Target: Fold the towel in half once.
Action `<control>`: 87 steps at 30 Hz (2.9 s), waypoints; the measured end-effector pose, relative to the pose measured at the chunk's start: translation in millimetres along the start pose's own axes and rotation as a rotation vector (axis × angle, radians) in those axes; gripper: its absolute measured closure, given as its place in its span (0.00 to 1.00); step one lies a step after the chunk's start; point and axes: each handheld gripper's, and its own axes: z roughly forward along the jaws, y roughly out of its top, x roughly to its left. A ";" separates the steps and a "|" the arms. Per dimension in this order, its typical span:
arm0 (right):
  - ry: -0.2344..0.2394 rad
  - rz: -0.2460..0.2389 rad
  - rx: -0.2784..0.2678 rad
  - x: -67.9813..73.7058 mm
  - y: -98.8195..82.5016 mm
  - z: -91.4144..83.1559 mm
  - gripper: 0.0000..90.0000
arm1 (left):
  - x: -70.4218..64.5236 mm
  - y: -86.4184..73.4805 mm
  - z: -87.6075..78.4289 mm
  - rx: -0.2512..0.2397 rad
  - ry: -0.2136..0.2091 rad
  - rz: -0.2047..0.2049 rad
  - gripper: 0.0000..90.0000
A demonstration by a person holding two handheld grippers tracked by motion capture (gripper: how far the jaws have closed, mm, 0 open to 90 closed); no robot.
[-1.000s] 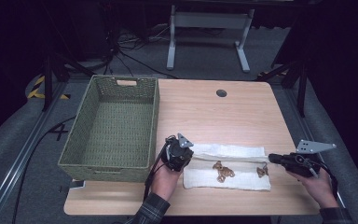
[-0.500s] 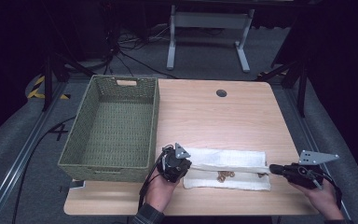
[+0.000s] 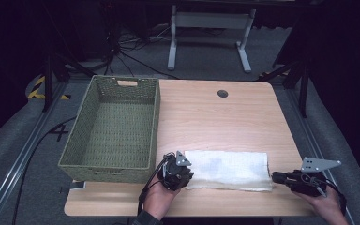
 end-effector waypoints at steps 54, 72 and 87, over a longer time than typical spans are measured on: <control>-0.113 0.041 0.144 -73.6 28.9 59.0 0.92 | 55.3 50.5 47.7 0.023 0.150 -0.077 0.71; -0.142 0.018 0.150 -75.0 29.8 58.3 0.96 | 59.5 46.8 62.5 0.106 0.086 -0.084 0.94; -0.219 0.038 0.075 -106.8 46.4 49.8 0.97 | 67.7 75.0 60.1 -0.037 0.106 -0.084 0.95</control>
